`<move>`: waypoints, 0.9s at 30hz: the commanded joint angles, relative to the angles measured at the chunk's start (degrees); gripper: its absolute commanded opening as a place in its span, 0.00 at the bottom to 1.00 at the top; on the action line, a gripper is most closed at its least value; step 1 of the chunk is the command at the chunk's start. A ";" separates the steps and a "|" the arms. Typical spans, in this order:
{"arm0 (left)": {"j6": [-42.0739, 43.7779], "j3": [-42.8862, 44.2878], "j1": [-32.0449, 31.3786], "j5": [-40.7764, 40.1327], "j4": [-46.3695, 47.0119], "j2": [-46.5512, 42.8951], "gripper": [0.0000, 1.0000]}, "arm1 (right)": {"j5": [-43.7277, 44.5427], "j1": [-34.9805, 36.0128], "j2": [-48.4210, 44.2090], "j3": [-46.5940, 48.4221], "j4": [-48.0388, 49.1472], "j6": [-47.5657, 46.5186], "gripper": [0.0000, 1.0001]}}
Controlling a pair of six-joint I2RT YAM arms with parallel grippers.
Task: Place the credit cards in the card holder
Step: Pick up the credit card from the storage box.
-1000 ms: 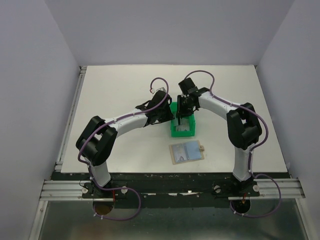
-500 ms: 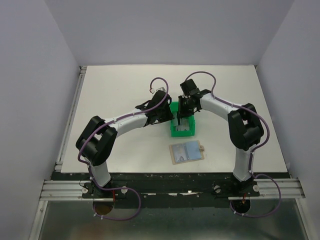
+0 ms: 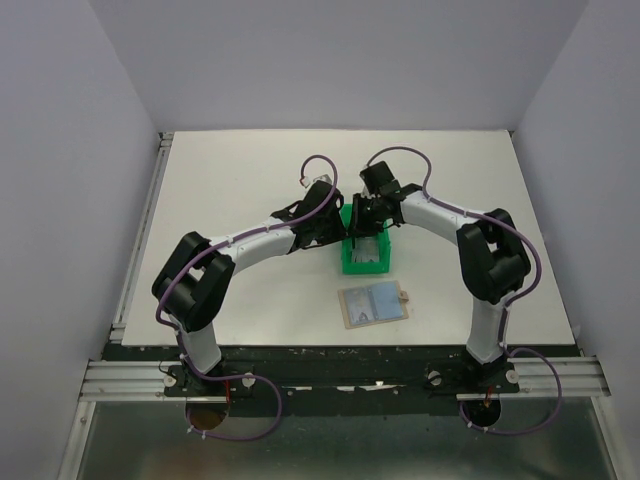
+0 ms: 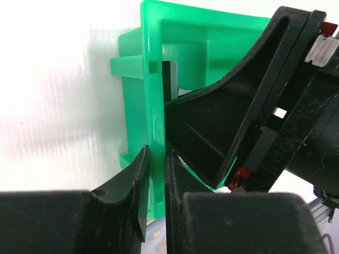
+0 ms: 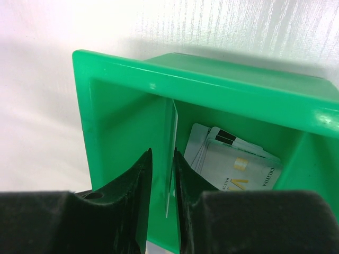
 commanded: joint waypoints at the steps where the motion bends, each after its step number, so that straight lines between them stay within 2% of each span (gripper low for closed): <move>1: -0.20 -0.60 -0.18 -0.38 -0.17 -0.09 0.17 | -2.71 0.21 -1.13 -0.96 2.21 0.94 0.30; 7: -0.20 -0.95 -0.18 -0.38 -0.08 -0.27 0.17 | 0.02 0.30 -0.70 -0.43 0.28 0.94 0.22; 14: -0.64 -1.39 -0.18 -0.65 -0.17 -0.44 0.17 | 2.04 0.21 -2.62 -0.69 0.10 0.67 0.01; 20: -0.90 -1.48 0.00 -0.65 -0.17 -0.53 0.17 | 7.57 -0.05 -7.80 -0.43 -1.48 0.23 0.00; 27: -1.34 -1.39 2.28 -0.38 0.79 -0.53 0.16 | 9.78 -2.15 -19.05 -3.67 -2.27 -0.64 0.01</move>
